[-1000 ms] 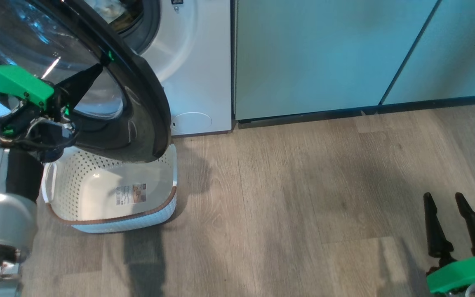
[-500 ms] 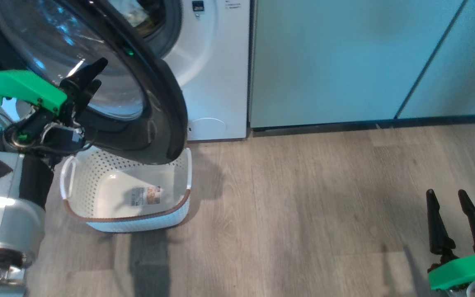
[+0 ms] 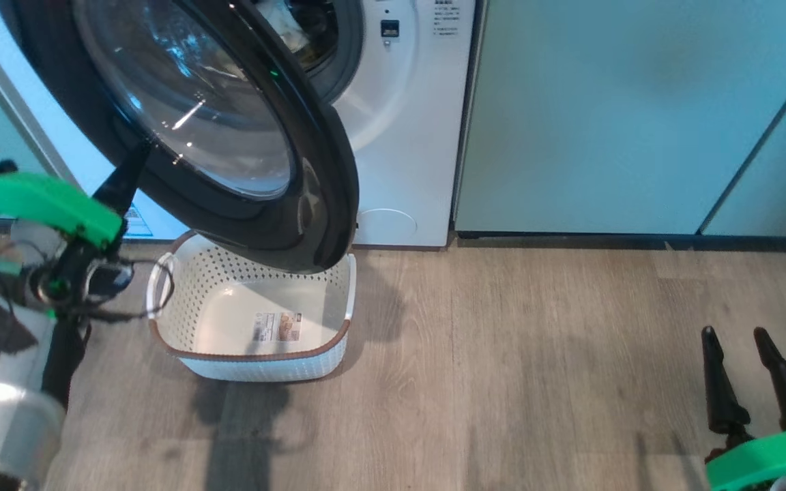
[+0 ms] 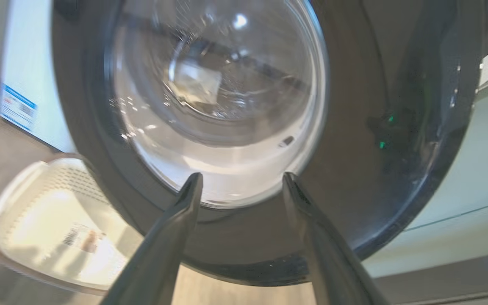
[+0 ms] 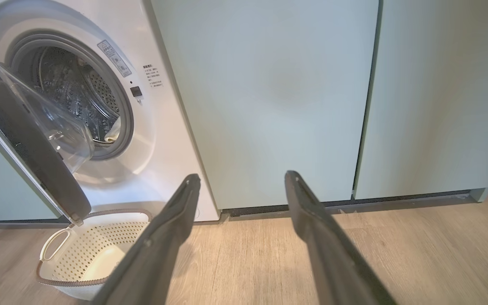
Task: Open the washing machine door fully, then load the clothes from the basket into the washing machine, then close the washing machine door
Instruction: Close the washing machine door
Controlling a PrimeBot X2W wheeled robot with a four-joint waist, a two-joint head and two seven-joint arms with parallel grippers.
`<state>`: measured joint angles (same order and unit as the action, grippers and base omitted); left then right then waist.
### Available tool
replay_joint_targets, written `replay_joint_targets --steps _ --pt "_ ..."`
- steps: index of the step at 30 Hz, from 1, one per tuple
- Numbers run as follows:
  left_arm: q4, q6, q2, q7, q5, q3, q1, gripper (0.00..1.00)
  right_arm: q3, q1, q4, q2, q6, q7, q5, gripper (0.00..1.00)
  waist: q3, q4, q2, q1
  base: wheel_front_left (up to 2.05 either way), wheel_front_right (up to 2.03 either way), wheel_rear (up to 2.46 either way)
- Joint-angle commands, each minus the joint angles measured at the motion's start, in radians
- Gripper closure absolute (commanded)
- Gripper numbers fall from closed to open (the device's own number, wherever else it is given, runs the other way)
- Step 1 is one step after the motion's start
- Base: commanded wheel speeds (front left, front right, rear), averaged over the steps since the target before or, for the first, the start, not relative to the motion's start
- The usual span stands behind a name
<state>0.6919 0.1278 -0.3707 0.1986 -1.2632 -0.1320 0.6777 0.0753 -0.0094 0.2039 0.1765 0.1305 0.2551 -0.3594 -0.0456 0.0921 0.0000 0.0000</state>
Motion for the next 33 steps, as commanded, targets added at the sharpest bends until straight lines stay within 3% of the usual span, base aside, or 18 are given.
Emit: replay_joint_targets --steps 1,12,19,21,27,33 --pt "-0.047 0.003 -0.063 -0.036 0.017 0.018 0.017 0.0 0.02 -0.014 -0.028 0.01 0.0 0.007 0.001 0.0 0.006 -0.009 0.0 0.0 0.0 0.0 0.0" --pt "-0.063 0.003 -0.082 -0.32 0.067 -0.12 -0.151 0.0 0.015 0.001 -0.026 0.008 0.0 0.007 -0.001 0.0 0.021 -0.041 0.0 0.0 0.0 0.0 0.0" --pt "-0.012 0.003 -0.08 -0.456 0.192 -0.191 -0.189 0.0 0.01 0.005 -0.029 0.011 0.0 0.007 -0.002 0.0 0.023 -0.05 0.0 0.0 0.0 0.0 0.0" --pt "-0.018 0.003 -0.074 -0.459 0.257 -0.149 -0.195 0.0 0.006 0.006 -0.032 0.01 0.0 0.007 -0.001 0.0 0.021 -0.053 0.0 0.0 0.0 0.0 0.0" --pt "-0.127 0.003 0.015 -0.46 0.499 0.082 -0.29 0.0 0.003 0.005 -0.033 0.005 0.0 0.007 -0.001 0.0 0.014 -0.055 0.0 0.0 0.0 0.0 0.0" --pt "-0.264 0.003 0.104 -0.46 0.748 0.184 -0.394 0.0 0.0 0.005 -0.035 -0.002 0.0 0.007 -0.002 0.0 0.01 -0.054 0.0 0.0 0.0 0.0 0.0"
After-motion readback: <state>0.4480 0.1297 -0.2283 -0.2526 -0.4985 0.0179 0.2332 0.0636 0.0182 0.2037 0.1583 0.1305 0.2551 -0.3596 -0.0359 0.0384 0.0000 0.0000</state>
